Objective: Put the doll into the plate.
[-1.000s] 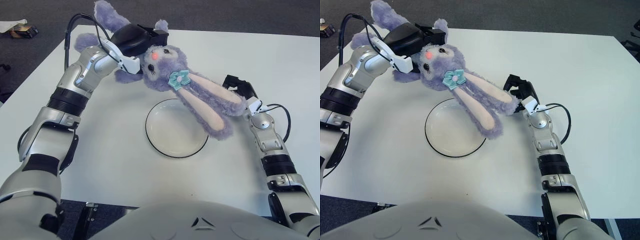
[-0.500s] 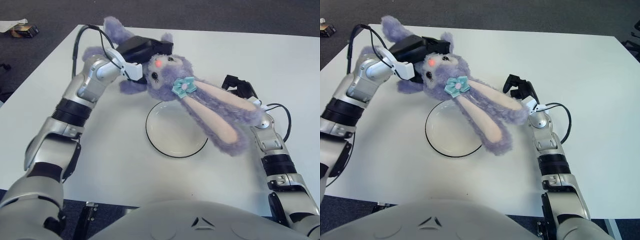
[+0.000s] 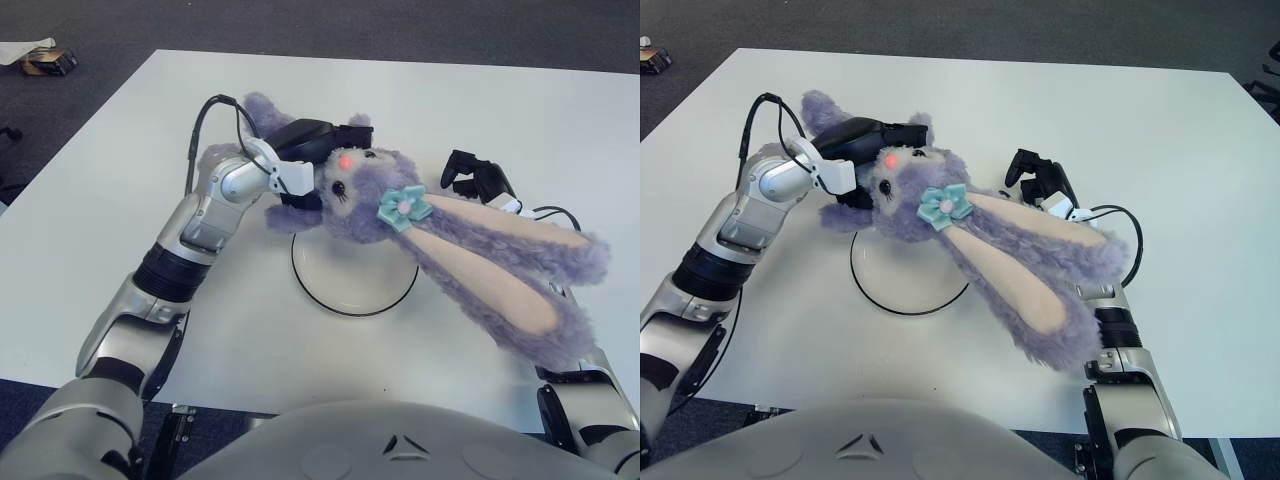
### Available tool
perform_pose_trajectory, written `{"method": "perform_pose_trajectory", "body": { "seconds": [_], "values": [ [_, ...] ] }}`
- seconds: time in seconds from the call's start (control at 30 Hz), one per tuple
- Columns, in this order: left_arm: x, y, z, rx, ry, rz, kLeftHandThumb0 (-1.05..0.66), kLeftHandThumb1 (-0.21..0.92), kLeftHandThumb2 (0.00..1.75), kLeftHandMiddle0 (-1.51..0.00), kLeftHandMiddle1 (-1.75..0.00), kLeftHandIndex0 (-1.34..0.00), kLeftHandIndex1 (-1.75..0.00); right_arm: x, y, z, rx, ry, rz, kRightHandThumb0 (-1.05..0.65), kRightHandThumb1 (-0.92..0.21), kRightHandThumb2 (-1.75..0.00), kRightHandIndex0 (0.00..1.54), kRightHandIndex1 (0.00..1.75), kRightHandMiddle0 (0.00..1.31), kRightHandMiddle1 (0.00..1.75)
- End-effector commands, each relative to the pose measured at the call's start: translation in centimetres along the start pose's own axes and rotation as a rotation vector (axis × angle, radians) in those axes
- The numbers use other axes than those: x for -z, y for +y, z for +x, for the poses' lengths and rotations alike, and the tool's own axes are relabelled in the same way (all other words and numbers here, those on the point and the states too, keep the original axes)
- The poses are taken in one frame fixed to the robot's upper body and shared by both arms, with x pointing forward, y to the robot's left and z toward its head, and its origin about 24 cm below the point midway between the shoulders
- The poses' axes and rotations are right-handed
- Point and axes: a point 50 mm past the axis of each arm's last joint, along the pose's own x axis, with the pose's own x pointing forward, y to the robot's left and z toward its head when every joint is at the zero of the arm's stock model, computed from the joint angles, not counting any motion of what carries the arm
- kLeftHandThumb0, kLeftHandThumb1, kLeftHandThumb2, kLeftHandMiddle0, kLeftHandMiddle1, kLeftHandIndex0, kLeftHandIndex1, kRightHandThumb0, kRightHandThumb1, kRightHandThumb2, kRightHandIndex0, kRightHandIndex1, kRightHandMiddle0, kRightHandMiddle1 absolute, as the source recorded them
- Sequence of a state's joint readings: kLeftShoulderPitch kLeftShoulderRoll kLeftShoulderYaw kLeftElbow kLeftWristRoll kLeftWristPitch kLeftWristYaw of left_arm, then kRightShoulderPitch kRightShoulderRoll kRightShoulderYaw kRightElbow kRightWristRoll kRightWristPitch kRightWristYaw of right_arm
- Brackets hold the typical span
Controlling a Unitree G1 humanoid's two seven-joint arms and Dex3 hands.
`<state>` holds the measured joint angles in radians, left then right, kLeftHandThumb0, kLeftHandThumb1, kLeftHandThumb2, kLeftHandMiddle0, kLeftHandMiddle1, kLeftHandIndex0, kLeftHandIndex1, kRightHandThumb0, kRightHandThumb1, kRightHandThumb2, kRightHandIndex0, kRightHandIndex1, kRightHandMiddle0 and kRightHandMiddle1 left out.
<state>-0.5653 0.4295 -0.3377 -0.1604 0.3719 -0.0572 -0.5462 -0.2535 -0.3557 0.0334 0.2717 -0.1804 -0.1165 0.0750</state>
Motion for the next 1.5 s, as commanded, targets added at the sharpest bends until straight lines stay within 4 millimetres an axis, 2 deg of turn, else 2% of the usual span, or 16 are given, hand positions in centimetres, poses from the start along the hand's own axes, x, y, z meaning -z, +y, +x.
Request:
{"method": "perform_pose_trajectory", "body": {
  "seconds": [0.0,0.27,0.9,1.1,1.47],
  "values": [
    [-0.6,0.1,0.0,0.017,-0.007,-0.003,0.0,-0.08,1.75,-0.9,-1.7,-0.69,-1.75,3.1,1.7,-1.5,-0.08,0.163,0.006,-0.49,-0.3,-1.34,1.22,1.75,0.63,1.75],
    [-1.0,-0.6,0.3,0.061,0.001,-0.014,0.0,-0.07,1.75,-0.9,-1.71,-0.68,-1.75,3.1,1.8,-1.4,-0.075,0.164,0.003,-0.49,-0.3,-1.34,1.24,1.75,0.63,1.75],
    [-1.8,-1.9,0.1,0.017,0.052,-0.014,0.0,-0.08,1.75,-0.93,-1.68,-0.68,-1.75,2.4,2.0,-1.1,-0.076,0.144,0.004,-0.5,-0.28,-1.37,1.31,1.75,0.65,1.75],
    [-2.0,-2.1,0.0,0.002,0.079,0.011,0.0,-0.08,1.75,-0.94,-1.67,-0.68,-1.75,2.3,2.0,-1.0,-0.075,0.143,0.017,-0.5,-0.28,-1.37,1.28,1.75,0.65,1.75],
    [-2.7,-2.2,-0.6,-0.126,0.059,0.164,0.0,-0.08,1.75,-0.93,-1.69,-0.67,-1.75,2.2,2.1,-0.7,-0.079,0.14,0.044,-0.5,-0.27,-1.37,1.26,1.75,0.65,1.75]
  ]
}}
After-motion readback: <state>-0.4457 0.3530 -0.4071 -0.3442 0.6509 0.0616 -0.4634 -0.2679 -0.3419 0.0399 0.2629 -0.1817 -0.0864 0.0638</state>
